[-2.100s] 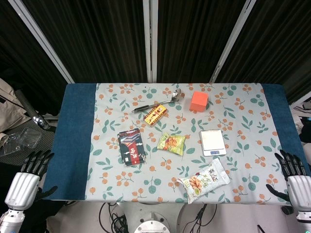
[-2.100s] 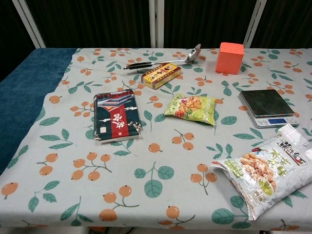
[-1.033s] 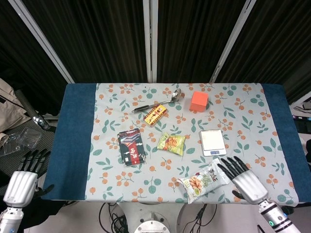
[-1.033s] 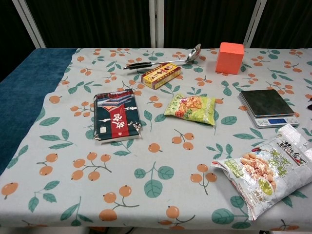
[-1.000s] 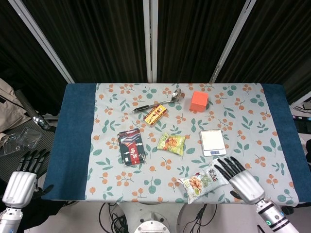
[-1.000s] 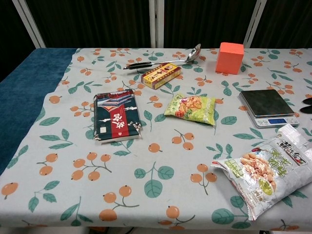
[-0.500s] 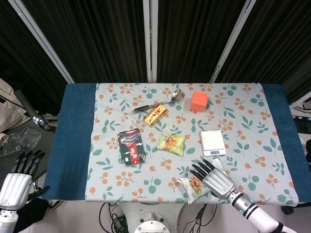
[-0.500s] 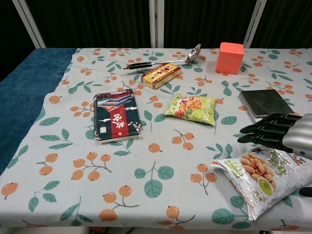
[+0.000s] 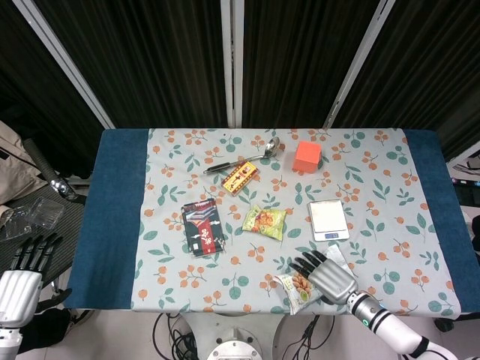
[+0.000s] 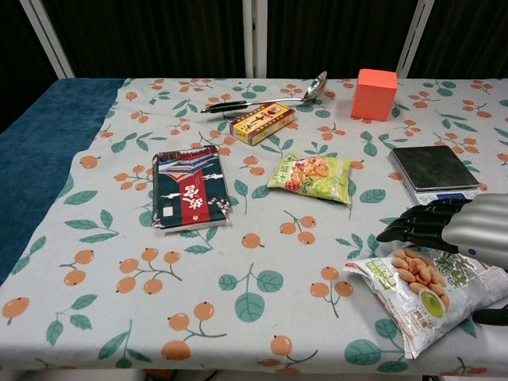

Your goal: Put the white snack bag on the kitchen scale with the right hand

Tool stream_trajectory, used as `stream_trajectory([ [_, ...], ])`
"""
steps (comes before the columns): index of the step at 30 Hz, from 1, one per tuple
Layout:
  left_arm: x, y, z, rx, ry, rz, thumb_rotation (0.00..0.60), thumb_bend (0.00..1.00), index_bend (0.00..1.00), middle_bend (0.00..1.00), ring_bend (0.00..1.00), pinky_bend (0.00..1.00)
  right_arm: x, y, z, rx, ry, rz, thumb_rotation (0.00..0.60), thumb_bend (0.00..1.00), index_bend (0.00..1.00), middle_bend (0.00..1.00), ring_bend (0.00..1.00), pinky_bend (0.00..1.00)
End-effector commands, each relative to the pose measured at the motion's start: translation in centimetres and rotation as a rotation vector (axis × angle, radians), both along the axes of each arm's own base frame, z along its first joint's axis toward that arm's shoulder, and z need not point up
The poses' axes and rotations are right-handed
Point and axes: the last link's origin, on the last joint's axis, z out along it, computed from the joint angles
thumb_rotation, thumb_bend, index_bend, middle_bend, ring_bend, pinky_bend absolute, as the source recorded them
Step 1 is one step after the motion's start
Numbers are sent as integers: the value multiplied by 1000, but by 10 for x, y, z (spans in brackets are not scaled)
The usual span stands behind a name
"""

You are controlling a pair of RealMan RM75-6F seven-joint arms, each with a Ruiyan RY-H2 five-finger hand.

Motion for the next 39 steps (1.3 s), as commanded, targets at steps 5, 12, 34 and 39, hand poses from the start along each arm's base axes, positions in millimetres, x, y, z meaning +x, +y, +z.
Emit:
stream_trajectory([
  [5, 1, 0, 3, 3, -9, -6, 600, 14, 48, 45, 0, 4, -5, -1, -5, 17, 23, -34, 600, 272, 353, 285, 211, 298],
  [12, 1, -2, 5, 5, -8, -4, 600, 19, 48, 45, 0, 4, -1, -5, 6, -39, -26, -26, 600, 308, 485, 385, 308, 406],
  [34, -5, -4, 1, -10, -17, 22, 600, 20, 48, 45, 0, 5, 6, -118, 50, -326, -109, -99, 600, 270, 516, 383, 316, 406],
  [39, -8, -3, 0, -15, -17, 33, 600, 20, 48, 45, 0, 5, 6, -139, 41, -339, -66, -90, 600, 269, 515, 379, 317, 404],
])
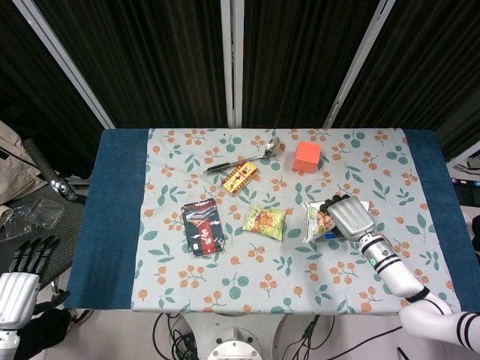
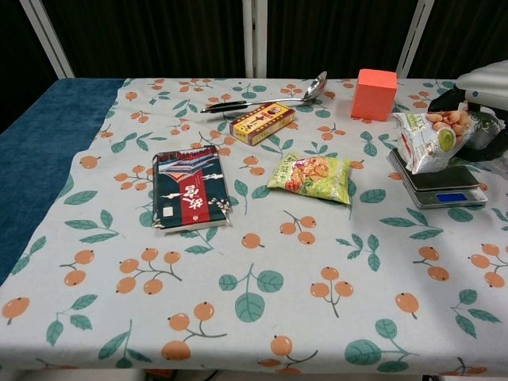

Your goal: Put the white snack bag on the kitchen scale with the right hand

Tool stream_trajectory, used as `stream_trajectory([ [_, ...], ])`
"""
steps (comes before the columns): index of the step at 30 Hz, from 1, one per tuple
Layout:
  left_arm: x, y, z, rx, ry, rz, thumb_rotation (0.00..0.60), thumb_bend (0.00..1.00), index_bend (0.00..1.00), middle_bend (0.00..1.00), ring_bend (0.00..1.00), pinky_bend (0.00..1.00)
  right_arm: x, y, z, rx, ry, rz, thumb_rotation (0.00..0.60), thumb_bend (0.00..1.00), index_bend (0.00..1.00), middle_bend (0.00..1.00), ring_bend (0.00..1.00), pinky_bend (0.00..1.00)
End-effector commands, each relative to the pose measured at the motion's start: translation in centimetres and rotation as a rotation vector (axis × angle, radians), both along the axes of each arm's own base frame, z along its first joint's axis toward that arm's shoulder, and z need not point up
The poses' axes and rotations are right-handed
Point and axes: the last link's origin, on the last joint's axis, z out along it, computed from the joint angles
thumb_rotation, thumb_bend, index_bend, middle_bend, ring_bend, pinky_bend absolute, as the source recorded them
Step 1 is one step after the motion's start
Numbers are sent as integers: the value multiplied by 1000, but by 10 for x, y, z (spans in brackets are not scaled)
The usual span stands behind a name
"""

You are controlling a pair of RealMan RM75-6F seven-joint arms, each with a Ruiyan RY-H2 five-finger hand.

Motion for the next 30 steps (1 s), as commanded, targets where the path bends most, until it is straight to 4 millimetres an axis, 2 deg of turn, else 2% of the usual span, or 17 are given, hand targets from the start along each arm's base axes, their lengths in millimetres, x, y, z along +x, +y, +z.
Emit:
stream_trajectory([
  [1, -1, 1, 0, -4, -2, 6, 600, 20, 48, 45, 0, 5, 4, -14, -8, 0, 31, 13, 600, 268, 515, 378, 317, 403],
  [7, -2, 4, -1, -3, -8, 5, 600, 20, 50, 44, 0, 5, 4, -25, -16, 11, 52, -1, 600, 266, 516, 372, 317, 395],
  [16, -5, 5, -3, -13, -11, 9, 600, 20, 52, 45, 0, 5, -1, -29, -13, 20, 54, -43, 600, 252, 487, 353, 307, 373],
  [21, -5, 5, -5, -24, -10, 9, 600, 19, 53, 45, 0, 5, -3, -30, -14, 13, 56, -44, 600, 154, 293, 286, 179, 294],
  [24, -5, 5, -6, -26, -10, 12, 600, 20, 54, 45, 0, 5, -2, -30, -15, 18, 60, -48, 600, 106, 123, 188, 53, 195],
  [26, -5, 5, -5, -25, -9, 12, 600, 20, 54, 45, 0, 5, -2, -30, -15, 22, 61, -51, 600, 88, 35, 118, 6, 138],
  [30, -4, 5, -4, -20, -9, 8, 600, 22, 54, 45, 0, 5, -3, -29, -12, 35, 52, -71, 600, 65, 0, 65, 0, 99],
])
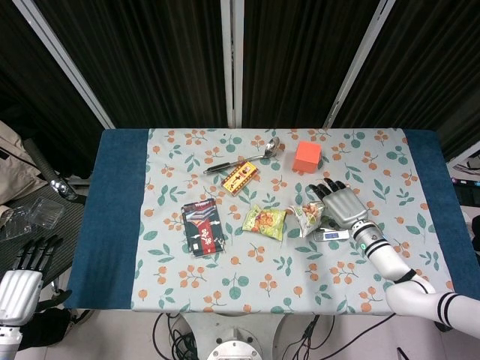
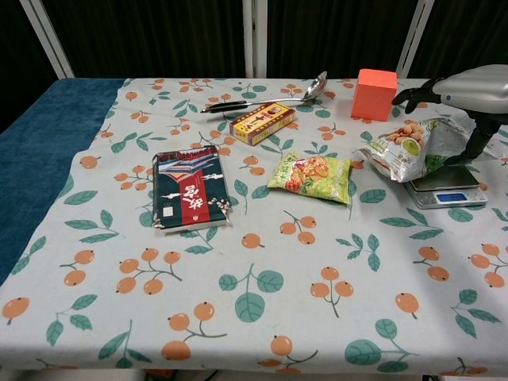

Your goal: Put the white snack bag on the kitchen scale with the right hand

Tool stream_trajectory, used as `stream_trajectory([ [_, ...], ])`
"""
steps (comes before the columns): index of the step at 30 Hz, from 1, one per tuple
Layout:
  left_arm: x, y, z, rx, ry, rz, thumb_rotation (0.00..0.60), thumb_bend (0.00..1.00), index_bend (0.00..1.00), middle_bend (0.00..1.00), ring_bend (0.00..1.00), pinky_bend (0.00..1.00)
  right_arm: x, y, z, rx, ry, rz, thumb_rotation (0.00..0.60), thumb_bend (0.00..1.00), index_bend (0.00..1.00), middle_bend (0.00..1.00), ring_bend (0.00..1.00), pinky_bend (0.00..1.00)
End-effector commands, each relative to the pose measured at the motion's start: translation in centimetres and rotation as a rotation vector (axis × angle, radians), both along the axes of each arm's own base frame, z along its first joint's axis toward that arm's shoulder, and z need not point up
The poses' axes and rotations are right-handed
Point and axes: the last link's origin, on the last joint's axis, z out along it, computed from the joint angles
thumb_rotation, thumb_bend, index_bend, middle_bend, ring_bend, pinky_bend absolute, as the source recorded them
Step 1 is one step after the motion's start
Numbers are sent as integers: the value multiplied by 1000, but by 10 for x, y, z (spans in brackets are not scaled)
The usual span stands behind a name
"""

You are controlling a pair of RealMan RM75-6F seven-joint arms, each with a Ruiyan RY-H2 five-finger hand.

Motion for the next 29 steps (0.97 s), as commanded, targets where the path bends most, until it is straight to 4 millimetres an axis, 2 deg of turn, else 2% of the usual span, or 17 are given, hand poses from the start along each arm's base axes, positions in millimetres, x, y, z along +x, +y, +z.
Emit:
stream_trajectory([
  [1, 1, 0, 1, 1, 0, -1, 600, 23, 54, 45, 0, 5, -1, 2, 4, 4, -4, -13, 600, 58, 0, 51, 0, 85],
  [5, 1, -1, 2, 7, -1, -2, 600, 23, 54, 45, 0, 5, -3, 12, 19, -12, -26, -19, 600, 32, 0, 8, 0, 35],
  [8, 1, -1, 3, 11, -1, -2, 600, 23, 54, 45, 0, 5, -4, 31, 42, -60, -60, 10, 600, 26, 0, 0, 0, 4],
  [11, 2, -1, 3, 12, -2, -4, 600, 23, 55, 45, 0, 5, -9, 64, 70, -132, -106, 60, 600, 26, 0, 0, 0, 0],
  [14, 3, 0, 3, 9, 0, -10, 600, 23, 61, 45, 0, 5, -30, 98, 96, -230, -155, 94, 600, 26, 0, 0, 0, 0],
  [15, 4, 1, 2, 8, 1, -13, 600, 23, 61, 45, 0, 5, -42, 112, 103, -274, -171, 99, 600, 25, 0, 0, 0, 0],
  [21, 10, 4, 4, 22, 14, -32, 600, 23, 64, 45, 0, 5, -112, 188, 119, -511, -185, 11, 600, 20, 0, 0, 0, 0],
  [24, 14, 8, 6, 46, 24, -52, 600, 23, 65, 45, 0, 5, -133, 215, 121, -568, -205, -45, 600, 21, 0, 0, 0, 0],
  [29, 16, 15, 7, 77, 38, -44, 600, 22, 65, 45, 0, 5, -145, 235, 119, -574, -226, -60, 600, 20, 0, 0, 0, 0],
])
